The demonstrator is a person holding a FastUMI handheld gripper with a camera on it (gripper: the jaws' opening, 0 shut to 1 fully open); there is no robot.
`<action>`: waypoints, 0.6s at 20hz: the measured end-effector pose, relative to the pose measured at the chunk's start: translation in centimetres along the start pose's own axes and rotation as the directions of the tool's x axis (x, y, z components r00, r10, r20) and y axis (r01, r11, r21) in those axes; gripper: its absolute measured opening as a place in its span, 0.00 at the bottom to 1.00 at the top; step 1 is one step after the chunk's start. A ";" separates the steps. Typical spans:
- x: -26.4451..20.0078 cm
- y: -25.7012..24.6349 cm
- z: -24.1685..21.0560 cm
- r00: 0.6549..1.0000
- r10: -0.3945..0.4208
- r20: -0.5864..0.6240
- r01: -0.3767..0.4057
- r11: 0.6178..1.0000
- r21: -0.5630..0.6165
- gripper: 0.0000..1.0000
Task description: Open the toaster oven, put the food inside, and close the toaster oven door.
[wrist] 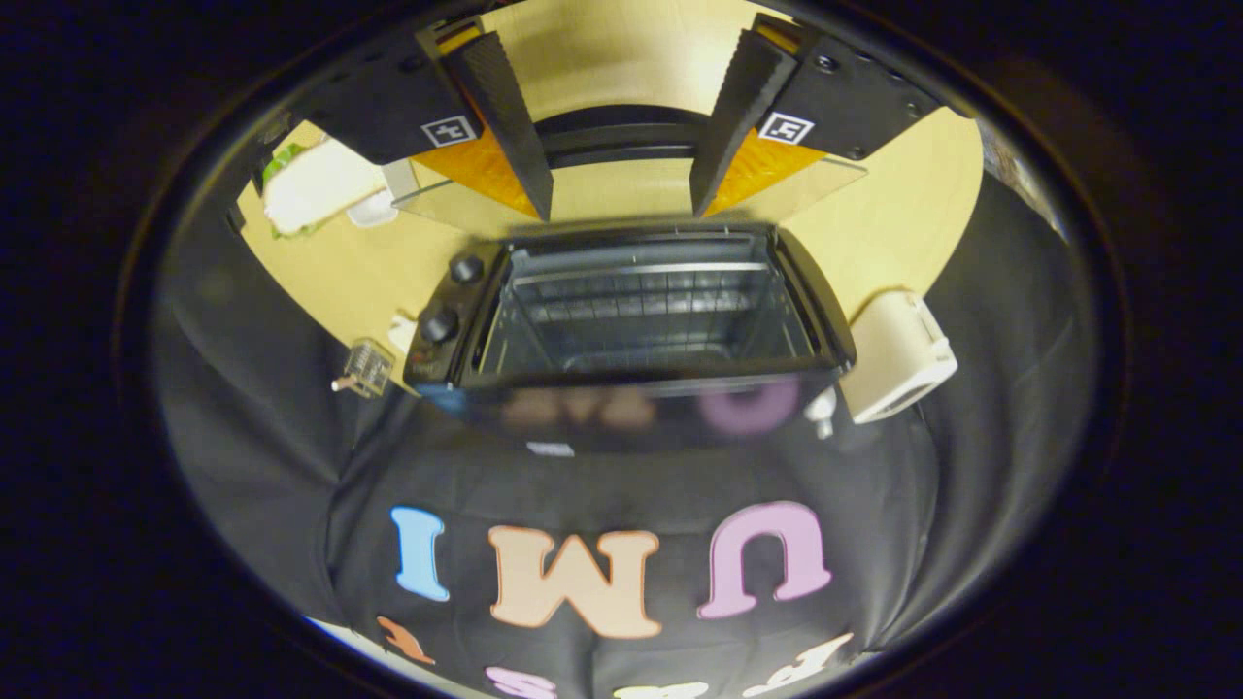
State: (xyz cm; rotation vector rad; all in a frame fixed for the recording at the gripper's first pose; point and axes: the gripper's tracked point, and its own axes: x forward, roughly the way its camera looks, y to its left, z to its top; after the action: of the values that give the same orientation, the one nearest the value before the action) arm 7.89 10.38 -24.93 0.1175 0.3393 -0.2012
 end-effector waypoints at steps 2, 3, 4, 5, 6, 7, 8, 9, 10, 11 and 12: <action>0.6 0.5 -1.8 0.999 0.023 -0.040 -0.023 1.000 0.003 0.89; 0.7 0.7 -2.7 0.998 0.032 -0.052 -0.031 0.999 0.014 0.89; 1.0 0.5 -3.2 0.997 0.041 -0.061 -0.039 0.999 0.024 0.89; 1.3 0.3 -3.6 0.997 0.045 -0.069 -0.043 0.999 0.031 0.88; 1.5 0.1 -3.9 0.996 0.046 -0.076 -0.043 0.999 0.032 0.88; 1.8 0.0 -4.2 0.996 0.043 -0.083 -0.041 0.999 0.031 0.88; 2.2 -0.1 -4.5 0.995 0.040 -0.091 -0.037 0.999 0.029 0.88; 2.6 -0.1 -5.0 0.994 0.038 -0.103 -0.035 0.999 0.029 0.88; 2.9 -0.1 -5.5 0.992 0.037 -0.121 -0.033 0.999 0.035 0.87; 3.3 -0.2 -6.4 0.989 0.036 -0.143 -0.030 0.999 0.043 0.87; 3.5 -0.3 -6.5 0.989 0.032 -0.141 -0.026 0.999 0.048 0.87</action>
State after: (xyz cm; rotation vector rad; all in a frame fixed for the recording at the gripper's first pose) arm 8.96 10.43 -32.20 0.1825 0.4745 -0.1722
